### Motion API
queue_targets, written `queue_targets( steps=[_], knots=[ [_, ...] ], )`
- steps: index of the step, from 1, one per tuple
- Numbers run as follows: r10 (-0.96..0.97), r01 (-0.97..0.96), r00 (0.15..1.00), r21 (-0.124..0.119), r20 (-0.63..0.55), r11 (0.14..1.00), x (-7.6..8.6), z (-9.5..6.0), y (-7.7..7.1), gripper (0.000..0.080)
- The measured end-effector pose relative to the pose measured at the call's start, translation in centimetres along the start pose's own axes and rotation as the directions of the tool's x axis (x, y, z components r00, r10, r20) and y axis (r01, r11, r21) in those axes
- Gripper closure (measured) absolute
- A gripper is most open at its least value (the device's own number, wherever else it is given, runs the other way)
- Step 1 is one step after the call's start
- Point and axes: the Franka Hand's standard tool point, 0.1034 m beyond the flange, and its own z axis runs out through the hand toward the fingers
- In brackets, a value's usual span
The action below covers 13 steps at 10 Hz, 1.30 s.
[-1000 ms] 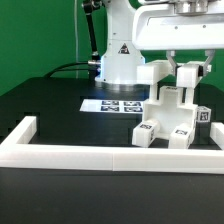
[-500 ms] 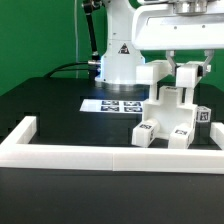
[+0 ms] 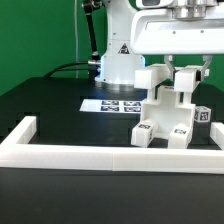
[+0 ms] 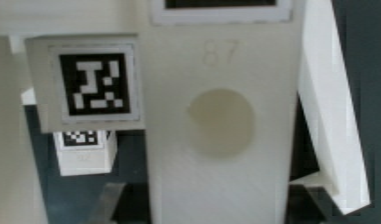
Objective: Assemble chair
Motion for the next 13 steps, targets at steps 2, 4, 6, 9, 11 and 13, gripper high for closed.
queue_targets(
  steps=[2, 4, 6, 9, 11, 13],
  knots=[
    [0.0, 0.0, 1.0, -0.005, 0.006, 1.0, -0.2, 0.4, 0.0, 0.0509],
    [-0.002, 0.002, 1.0, -0.015, 0.012, 1.0, -0.3, 1.3, 0.4, 0.0509],
    [-0.018, 0.019, 1.0, -0.024, 0.019, 1.0, -0.1, 2.0, 0.8, 0.0509],
    [-0.029, 0.03, 0.999, -0.033, 0.024, 0.999, 0.2, 2.8, 1.3, 0.0509],
    [-0.029, 0.03, 0.999, -0.04, 0.027, 0.999, 0.1, 3.5, 1.5, 0.0509],
    [-0.041, 0.042, 0.999, -0.039, 0.022, 0.998, 0.5, 3.5, 1.4, 0.0509]
  ],
)
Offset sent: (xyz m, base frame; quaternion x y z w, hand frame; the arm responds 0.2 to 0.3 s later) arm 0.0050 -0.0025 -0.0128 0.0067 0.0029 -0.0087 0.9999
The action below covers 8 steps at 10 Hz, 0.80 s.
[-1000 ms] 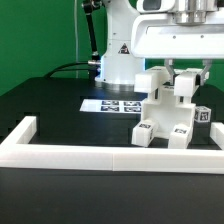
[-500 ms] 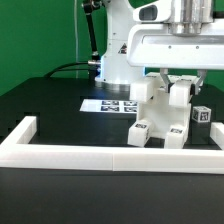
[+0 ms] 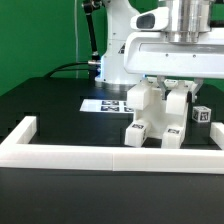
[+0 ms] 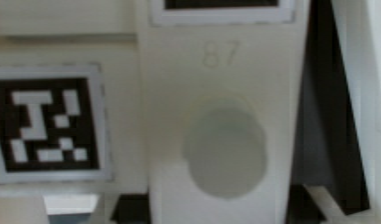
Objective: Assemble chair
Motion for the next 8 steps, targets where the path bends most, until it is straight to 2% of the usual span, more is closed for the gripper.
queue_targets(
  steps=[1, 2, 3, 4, 8],
  knots=[
    [0.0, 0.0, 1.0, 0.0, 0.0, 1.0, -0.01, 0.01, 0.0, 0.0509],
    [0.0, 0.0, 1.0, 0.0, 0.001, 1.0, -0.04, 0.04, 0.01, 0.0429],
    [0.0, 0.0, 1.0, -0.001, 0.001, 1.0, -0.04, 0.04, 0.02, 0.0288],
    [0.0, 0.0, 1.0, -0.001, 0.001, 1.0, -0.05, 0.05, 0.03, 0.0194],
    [0.0, 0.0, 1.0, -0.002, 0.003, 1.0, 0.01, 0.13, 0.29, 0.0152]
  ],
)
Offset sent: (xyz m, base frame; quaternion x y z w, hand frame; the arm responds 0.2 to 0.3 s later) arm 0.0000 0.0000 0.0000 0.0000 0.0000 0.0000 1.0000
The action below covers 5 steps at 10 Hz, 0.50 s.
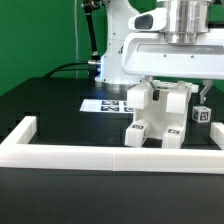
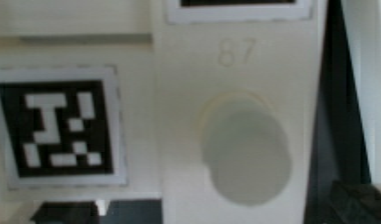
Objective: Assemble chair
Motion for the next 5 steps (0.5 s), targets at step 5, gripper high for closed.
queue_targets(
  steps=[5],
  knots=[
    [0.001, -0.001, 1.0, 0.006, -0.004, 1.0, 0.44, -0.74, -0.08, 0.015]
  ],
)
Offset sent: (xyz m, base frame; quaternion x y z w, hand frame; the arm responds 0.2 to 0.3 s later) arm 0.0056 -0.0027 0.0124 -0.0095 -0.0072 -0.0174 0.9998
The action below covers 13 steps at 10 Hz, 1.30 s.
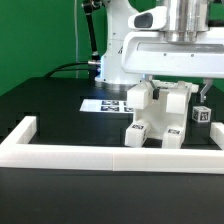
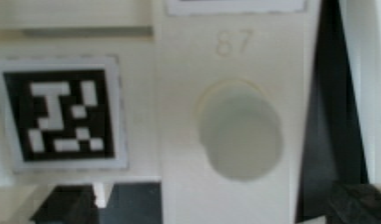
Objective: Assemble chair
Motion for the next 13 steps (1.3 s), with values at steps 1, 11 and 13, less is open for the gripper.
queue_targets(
  steps=[1, 11, 13],
  knots=[
    [0.01, -0.01, 1.0, 0.005, 0.008, 1.0, 0.0, -0.8, 0.0, 0.015],
    [0.11, -0.112, 0.993, 0.051, 0.029, 0.992, -3.3, -5.8, -2.0, 0.015],
    [0.129, -0.131, 0.991, 0.052, 0.035, 0.99, -6.1, -5.7, -3.4, 0.015]
  ],
)
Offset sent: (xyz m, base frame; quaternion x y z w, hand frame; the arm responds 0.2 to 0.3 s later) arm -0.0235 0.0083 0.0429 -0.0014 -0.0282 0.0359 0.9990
